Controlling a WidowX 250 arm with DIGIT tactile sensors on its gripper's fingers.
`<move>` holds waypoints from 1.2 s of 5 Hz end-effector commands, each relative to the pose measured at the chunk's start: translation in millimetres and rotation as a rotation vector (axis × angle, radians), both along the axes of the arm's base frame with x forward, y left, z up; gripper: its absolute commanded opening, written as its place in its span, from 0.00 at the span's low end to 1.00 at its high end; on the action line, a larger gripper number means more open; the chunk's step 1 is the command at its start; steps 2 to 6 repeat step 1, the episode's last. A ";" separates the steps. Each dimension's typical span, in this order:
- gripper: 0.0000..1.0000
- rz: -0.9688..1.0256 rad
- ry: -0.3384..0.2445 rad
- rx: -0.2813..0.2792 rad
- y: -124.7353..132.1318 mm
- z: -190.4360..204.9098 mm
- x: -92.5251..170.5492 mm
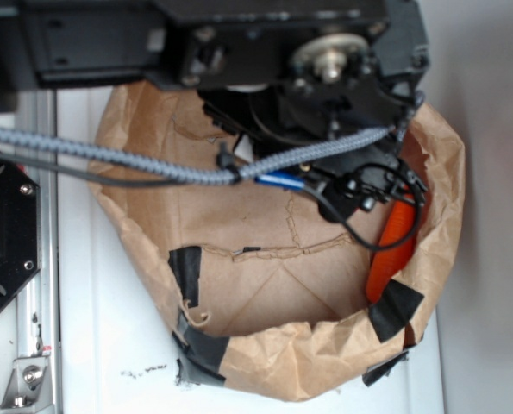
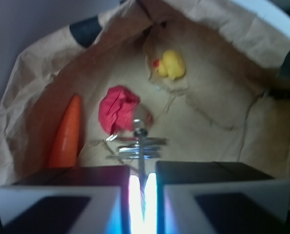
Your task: Grab the silver keys.
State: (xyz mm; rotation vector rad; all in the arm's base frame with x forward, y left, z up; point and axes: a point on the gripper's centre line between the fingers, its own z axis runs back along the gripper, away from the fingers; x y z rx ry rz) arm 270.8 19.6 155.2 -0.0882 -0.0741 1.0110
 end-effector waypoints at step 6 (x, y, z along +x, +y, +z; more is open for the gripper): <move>0.00 -0.027 -0.055 0.033 20.3 8.4 -20.8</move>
